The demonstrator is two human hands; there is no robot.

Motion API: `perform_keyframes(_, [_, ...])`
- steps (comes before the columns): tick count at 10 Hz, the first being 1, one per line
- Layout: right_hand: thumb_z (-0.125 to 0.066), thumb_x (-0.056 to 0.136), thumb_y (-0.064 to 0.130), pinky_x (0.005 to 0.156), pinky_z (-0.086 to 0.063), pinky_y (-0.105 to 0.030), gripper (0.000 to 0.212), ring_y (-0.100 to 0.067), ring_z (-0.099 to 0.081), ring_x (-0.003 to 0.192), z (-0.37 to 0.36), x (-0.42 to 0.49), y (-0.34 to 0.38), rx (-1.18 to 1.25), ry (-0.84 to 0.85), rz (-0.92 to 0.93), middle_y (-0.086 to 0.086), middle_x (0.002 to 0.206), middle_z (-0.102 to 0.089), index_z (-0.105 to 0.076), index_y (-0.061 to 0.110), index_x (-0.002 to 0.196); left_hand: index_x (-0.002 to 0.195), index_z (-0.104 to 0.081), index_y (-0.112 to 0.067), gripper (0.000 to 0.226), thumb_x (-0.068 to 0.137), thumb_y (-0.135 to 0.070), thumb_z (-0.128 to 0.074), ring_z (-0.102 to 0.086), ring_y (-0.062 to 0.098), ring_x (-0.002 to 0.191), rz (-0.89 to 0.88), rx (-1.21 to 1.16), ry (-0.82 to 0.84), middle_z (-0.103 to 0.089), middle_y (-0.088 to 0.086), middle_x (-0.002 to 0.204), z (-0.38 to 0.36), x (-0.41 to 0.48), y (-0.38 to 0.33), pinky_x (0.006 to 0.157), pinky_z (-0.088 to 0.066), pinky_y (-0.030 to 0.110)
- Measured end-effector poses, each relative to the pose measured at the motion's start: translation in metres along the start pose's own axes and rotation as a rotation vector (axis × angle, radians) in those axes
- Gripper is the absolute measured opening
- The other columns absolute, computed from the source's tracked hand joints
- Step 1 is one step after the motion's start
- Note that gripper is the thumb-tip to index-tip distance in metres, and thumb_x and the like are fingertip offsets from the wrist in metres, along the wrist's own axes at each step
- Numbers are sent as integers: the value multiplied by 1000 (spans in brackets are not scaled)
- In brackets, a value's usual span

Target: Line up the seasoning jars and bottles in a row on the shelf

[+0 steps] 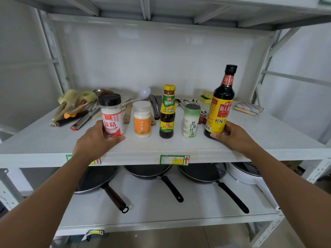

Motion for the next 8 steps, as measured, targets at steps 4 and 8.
perform_keyframes(4, [-77,82,53,108,-46,-45,68,-16,-61,120,-1,1,0,-2,6,-3,7,137,-65,-55,31,142,152,-35,-29,108,65,-85,-65,-60,29,129,-8,0,-8,-56,1,151,-3,3,0,100,-55,54])
perform_keyframes(8, [-82,78,51,107,-47,-45,97,-22,-56,128,-5,-2,7,73,-87,-117,-2,149,-53,-32,25,156,156,-26,-26,115,66,-80,-74,-53,32,137,-18,-10,-71,-49,5,156,1,-3,-3,104,-51,56])
Point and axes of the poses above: each hand's wrist, its own x-axis towards the middle knuckle, its own z-axis out of the back of the hand, y = z × x, the point moved 1 cm from there along x, towards the middle knuckle
